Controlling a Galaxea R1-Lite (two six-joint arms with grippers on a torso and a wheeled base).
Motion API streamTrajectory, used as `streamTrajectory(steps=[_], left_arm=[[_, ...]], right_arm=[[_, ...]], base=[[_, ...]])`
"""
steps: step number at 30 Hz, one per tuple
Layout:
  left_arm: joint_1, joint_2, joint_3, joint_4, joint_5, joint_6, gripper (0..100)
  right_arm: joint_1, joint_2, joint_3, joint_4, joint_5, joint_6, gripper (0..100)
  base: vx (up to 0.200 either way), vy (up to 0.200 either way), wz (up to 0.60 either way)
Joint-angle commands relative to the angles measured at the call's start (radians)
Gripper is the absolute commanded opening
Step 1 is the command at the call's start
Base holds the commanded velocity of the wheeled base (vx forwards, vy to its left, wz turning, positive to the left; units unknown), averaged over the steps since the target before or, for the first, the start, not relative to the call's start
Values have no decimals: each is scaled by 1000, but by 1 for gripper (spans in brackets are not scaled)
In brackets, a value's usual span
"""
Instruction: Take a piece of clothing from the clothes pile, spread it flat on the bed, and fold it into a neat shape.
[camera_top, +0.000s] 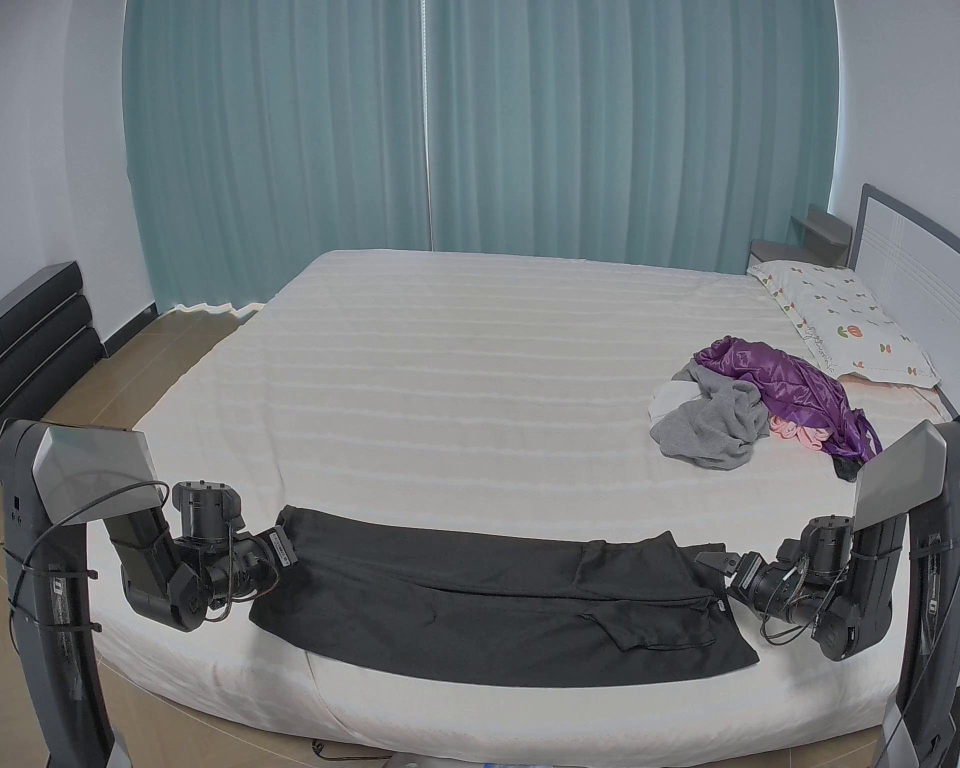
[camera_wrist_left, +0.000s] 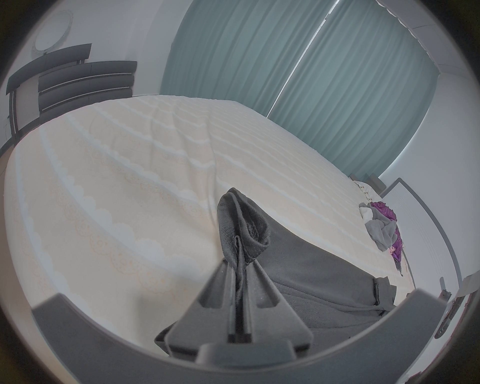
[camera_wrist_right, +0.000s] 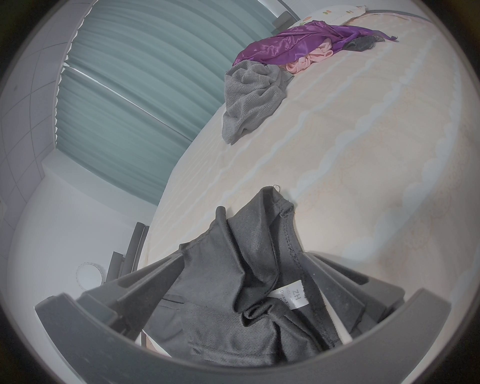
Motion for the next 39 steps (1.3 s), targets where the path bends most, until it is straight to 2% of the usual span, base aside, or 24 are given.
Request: streamTrajectory(steps=[1, 14, 15, 29, 30, 39], left_arm=[[-1, -2, 2, -1, 0, 1, 0], [-1, 35, 5, -10, -1, 1, 0], [-1, 35, 5, -10, -1, 1, 100], [-23, 24, 36, -7, -3, 6, 100], [-27, 24, 40, -7, -3, 6, 0], [-41, 21, 37, -8, -1, 7, 0]], right_arm=[[3, 3, 2, -13, 0, -3, 100], [3, 4, 5, -13, -3, -7, 100], [3, 4, 4, -13, -3, -7, 100], [4, 6, 5, -13, -3, -9, 100], [4, 6, 5, -13, -3, -9, 100], [4, 6, 5, -13, -3, -9, 100]], base=[[0, 0, 0], [0, 0, 0], [0, 0, 0], [0, 0, 0], [0, 0, 0], [0, 0, 0]])
